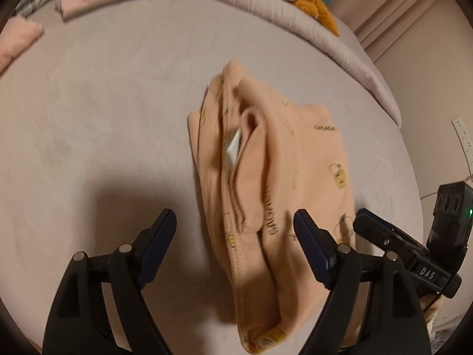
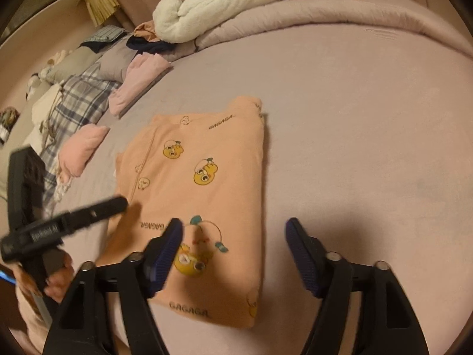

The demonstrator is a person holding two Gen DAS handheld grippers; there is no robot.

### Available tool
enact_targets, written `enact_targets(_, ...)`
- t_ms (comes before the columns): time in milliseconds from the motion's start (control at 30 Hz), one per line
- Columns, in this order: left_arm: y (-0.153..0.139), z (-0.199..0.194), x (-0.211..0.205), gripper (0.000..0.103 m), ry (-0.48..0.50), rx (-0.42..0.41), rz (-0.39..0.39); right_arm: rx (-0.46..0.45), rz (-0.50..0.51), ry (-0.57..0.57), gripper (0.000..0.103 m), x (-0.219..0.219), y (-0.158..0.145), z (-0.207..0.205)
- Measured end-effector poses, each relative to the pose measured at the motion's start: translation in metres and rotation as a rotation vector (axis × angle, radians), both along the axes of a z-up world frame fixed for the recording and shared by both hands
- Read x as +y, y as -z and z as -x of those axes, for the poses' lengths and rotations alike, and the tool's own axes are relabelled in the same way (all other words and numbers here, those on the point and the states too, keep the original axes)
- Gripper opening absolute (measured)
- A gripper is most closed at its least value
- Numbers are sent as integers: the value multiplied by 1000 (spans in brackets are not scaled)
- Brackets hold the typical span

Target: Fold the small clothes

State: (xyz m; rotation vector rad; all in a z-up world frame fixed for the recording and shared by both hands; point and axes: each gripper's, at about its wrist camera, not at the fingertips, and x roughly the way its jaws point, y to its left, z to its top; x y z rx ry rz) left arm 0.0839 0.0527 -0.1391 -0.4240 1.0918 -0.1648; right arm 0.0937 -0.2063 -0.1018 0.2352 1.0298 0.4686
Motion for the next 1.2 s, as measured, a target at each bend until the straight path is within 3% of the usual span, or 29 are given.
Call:
enact_targets(167, 12, -1, 1, 80, 6, 12, 52, 62, -28, -15, 75, 10, 18, -16)
enact_targets(233, 12, -3, -3, 72, 15, 13, 87, 70, -65, -21, 75, 12, 24, -22)
enact_targets(300, 16, -5, -6, 50, 33, 21, 148, 67, -92, -23, 75, 13, 26, -25)
enact_targets(367, 15, -5, -7, 43, 21, 27, 142, 61, -116, -28, 65, 16, 26, -29)
enact_targets(433, 8, -3, -10, 37, 21, 16, 120, 58, -94, -22, 43, 18, 27, -31)
enact_targets(500, -3, -1, -14, 31, 19, 0, 108, 35, -99, -27, 31, 18, 20, -29)
enact_targets(900, -63, 2, -64, 29, 109, -154, 16, -174, -41, -6, 27, -13, -49, -8)
enact_targets(1200, -60, -12, -98, 30, 159, -172, -40, -187, -24, 53, 27, -32, -46, -14)
